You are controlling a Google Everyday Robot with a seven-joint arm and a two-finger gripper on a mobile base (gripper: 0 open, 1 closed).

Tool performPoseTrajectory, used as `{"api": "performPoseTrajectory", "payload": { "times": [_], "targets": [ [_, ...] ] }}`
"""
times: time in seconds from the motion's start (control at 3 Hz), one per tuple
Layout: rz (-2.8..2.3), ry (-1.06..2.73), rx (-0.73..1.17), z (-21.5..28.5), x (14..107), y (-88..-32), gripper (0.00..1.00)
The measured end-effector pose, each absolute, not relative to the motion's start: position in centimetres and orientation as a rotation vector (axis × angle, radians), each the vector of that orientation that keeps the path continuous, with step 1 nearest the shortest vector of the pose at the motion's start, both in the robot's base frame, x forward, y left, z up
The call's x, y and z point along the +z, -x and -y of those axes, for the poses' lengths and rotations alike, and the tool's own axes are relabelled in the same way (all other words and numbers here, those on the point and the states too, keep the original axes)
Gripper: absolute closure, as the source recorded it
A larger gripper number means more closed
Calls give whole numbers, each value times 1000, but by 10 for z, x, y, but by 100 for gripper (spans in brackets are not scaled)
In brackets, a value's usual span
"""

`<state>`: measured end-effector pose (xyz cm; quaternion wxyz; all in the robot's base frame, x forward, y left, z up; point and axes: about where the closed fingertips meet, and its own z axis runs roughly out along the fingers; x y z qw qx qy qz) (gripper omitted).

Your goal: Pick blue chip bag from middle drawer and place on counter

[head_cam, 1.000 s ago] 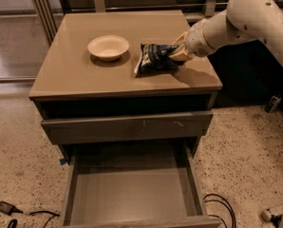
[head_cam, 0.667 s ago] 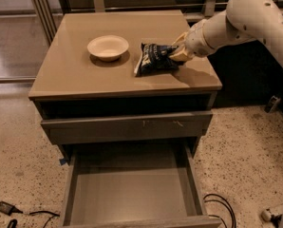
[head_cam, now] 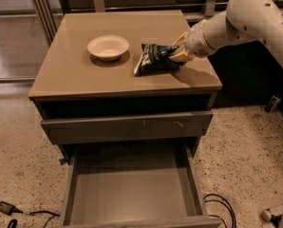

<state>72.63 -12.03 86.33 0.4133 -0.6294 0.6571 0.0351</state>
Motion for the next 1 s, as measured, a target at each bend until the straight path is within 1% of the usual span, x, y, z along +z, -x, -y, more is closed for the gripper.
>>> {"api": "performPoseTrajectory", "payload": {
  "times": [0.33,0.67,1.0],
  "targets": [
    [-1652,1583,88,120,863,-726,13],
    [-1652,1583,88,120,863,-726,0],
    [-1652,1583,88,120,863,-726,0]
  ]
}}
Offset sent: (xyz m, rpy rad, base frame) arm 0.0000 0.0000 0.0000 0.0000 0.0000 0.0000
